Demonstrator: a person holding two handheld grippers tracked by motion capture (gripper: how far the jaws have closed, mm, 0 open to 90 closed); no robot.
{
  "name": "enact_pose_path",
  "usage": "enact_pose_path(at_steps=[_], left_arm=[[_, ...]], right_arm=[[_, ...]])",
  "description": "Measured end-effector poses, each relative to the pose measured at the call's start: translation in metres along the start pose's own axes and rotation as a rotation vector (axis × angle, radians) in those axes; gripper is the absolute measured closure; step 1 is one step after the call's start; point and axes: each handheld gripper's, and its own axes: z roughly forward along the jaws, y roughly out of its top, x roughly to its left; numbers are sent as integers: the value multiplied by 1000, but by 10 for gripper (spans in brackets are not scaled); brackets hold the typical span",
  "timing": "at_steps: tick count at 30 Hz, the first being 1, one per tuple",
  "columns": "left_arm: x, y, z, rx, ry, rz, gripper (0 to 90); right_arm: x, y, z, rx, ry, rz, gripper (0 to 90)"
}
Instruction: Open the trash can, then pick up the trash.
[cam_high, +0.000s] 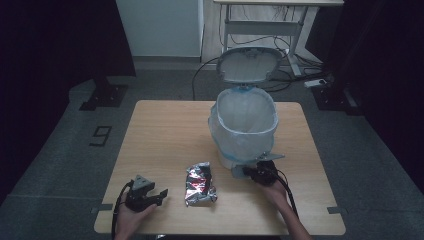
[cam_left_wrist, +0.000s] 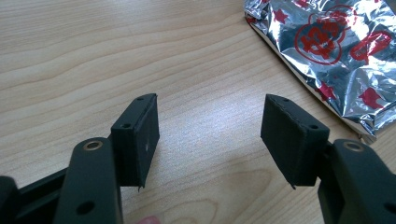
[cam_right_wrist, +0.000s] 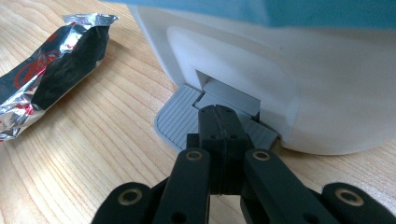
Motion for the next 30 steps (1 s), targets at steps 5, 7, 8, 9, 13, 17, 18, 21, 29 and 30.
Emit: enact_pose_path(at_steps=[5, 7, 8, 9, 13, 17, 18, 21, 29, 30], left_arm=[[0, 1, -1, 6, -1, -3, 380], [0, 1, -1, 4, -2, -3, 381], [0, 1, -1, 3, -2, -3, 382], [0, 1, -1, 3, -2, -3, 381], [0, 1, -1, 1, -3, -4, 382], [0, 2, -1, -1, -2, -1, 381], [-1, 2, -1, -1, -2, -2, 381], [-1, 3, 0, -3, 1, -2, 381], [-3, 6, 0, -20, -10, -6, 376], [-4, 8, 0, -22, -8, -5, 376]], right_arm=[[-1, 0, 0, -1, 7, 12, 900], [-1, 0, 0, -2, 9, 16, 900], [-2, 0, 0, -3, 10, 17, 900], [-2, 0, 0, -3, 11, 19, 900], [-2, 0, 0, -2, 14, 24, 900], [-2, -1, 0, -4, 16, 27, 900], [-2, -1, 0, -4, 16, 27, 900], [-4, -1, 0, -5, 24, 29, 900], [-4, -1, 0, -9, 25, 26, 900], [-4, -1, 0, -9, 25, 26, 900]])
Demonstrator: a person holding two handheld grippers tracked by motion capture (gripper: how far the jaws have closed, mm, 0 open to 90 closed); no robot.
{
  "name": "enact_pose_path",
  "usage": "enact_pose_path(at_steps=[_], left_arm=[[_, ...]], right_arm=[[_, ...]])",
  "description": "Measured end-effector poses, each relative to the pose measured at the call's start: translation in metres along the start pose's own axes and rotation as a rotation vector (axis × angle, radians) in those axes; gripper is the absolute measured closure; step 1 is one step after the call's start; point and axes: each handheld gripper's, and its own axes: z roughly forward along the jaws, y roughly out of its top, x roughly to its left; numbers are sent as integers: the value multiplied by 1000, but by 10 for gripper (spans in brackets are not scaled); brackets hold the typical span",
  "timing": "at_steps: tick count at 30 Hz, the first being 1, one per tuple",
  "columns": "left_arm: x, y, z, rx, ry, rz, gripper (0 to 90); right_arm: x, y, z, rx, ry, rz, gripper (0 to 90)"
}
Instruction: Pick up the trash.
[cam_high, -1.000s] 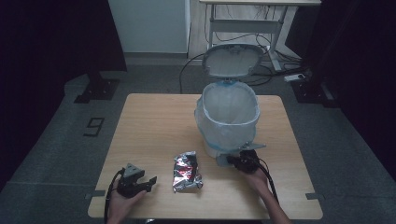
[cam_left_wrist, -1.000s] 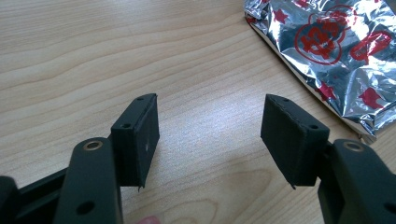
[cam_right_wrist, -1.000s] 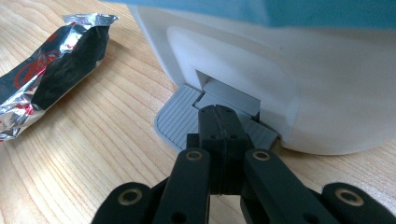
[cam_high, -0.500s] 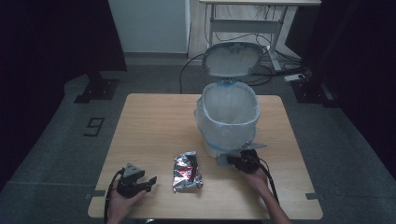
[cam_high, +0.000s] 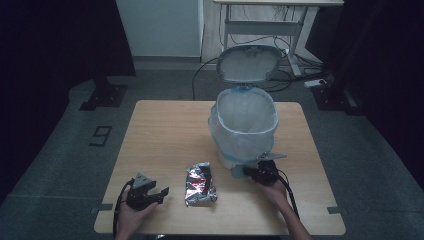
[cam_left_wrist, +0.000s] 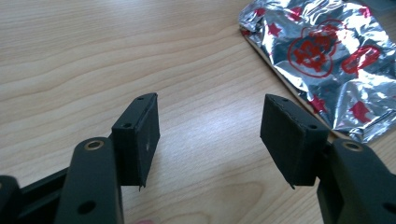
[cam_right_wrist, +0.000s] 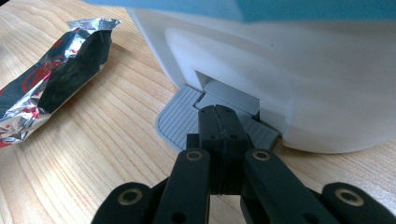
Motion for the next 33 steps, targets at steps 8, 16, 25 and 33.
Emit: enact_pose_path(at_steps=[8, 16, 25, 33], left_arm=[[-7, 11, 4, -26, -19, 15, 386], [-14, 21, 14, -32, -41, 38, 390], [-21, 37, 38, -5, -46, 77, 394], [-26, 52, 57, 4, -59, 107, 409]], right_arm=[[0, -1, 0, -3, -1, 1, 900], [-1, -1, 0, -5, 10, 4, 900], [-2, -1, 0, -9, 13, 7, 900], [-2, -2, 0, -12, 11, 7, 900]])
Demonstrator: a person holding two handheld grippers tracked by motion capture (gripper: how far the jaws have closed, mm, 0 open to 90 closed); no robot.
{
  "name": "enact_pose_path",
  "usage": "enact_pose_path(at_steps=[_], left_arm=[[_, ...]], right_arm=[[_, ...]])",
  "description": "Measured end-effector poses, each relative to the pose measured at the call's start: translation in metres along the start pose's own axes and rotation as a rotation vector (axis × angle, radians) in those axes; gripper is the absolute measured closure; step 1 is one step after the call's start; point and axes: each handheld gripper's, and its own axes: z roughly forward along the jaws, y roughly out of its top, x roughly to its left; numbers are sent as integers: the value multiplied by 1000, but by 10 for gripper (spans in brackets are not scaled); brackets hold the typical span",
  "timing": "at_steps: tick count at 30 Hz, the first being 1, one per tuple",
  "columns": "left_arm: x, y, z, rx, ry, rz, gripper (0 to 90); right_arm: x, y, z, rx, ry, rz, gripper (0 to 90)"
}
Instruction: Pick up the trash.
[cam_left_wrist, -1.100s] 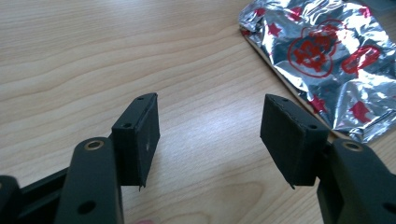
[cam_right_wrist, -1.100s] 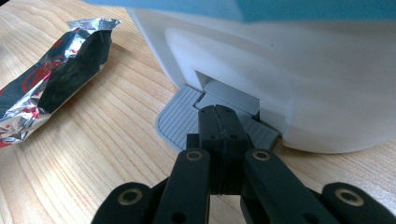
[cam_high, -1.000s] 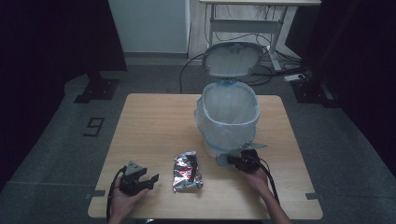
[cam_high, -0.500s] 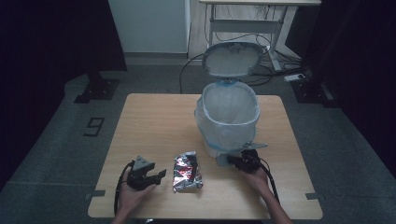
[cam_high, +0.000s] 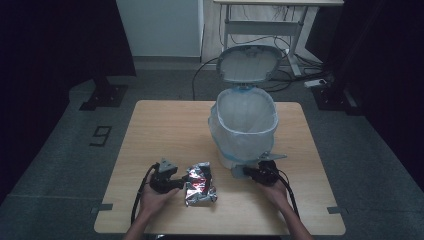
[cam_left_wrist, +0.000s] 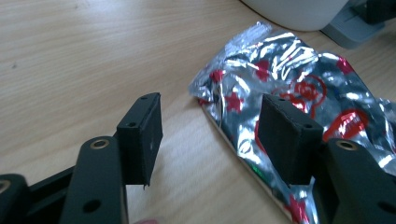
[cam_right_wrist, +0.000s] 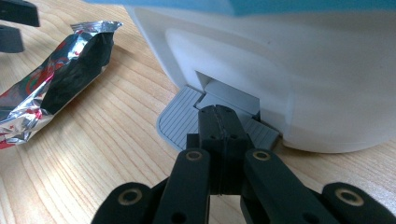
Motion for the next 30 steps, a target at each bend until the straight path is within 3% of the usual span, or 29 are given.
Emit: enact_pose_path(at_steps=[14, 20, 25, 30], left_arm=[[1, 11, 25, 20, -24, 8, 456], [-3, 9, 34, 39, -29, 21, 481], [-8, 7, 40, 47, -11, 51, 516], [-9, 6, 40, 41, 11, 81, 620]], right_arm=[[1, -1, 0, -6, -6, 5, 900], [0, -3, -2, 1, 20, 17, 900], [0, -3, -2, 3, 21, 16, 900], [0, -3, -2, 4, 23, 18, 900]])
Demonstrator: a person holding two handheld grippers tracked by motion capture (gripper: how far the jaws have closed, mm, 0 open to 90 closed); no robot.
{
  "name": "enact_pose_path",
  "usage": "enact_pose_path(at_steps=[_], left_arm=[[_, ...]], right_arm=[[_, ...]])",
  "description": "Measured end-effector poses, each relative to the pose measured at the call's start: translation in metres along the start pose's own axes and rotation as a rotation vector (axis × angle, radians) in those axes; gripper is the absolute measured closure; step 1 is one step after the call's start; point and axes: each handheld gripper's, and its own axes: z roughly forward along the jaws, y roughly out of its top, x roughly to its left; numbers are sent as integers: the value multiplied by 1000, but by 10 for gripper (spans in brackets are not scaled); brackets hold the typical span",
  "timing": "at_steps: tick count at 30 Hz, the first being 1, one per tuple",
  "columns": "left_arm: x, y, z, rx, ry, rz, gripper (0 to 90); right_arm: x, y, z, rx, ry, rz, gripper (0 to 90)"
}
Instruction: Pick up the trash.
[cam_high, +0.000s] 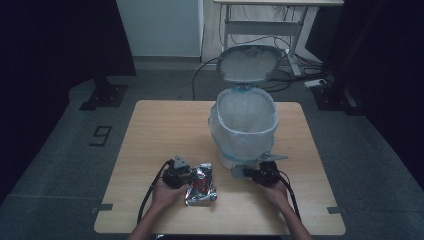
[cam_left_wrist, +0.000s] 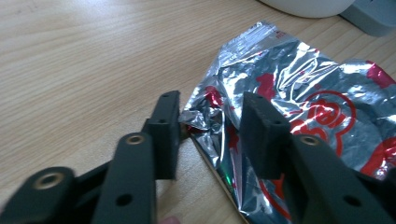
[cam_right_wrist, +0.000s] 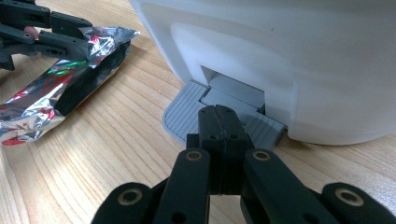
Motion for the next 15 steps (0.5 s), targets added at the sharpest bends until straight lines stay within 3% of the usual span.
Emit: enact_pose_path(at_steps=[4, 9, 15], left_arm=[[-2, -2, -1, -7, 20, 15, 703], [-12, -2, 0, -7, 76, 79, 849], [-12, -2, -2, -16, 58, 59, 878]], right_arm=[[0, 0, 0, 0, 0, 0, 900], [0, 0, 0, 2, 3, -1, 900], [0, 0, 0, 3, 1, -3, 900]])
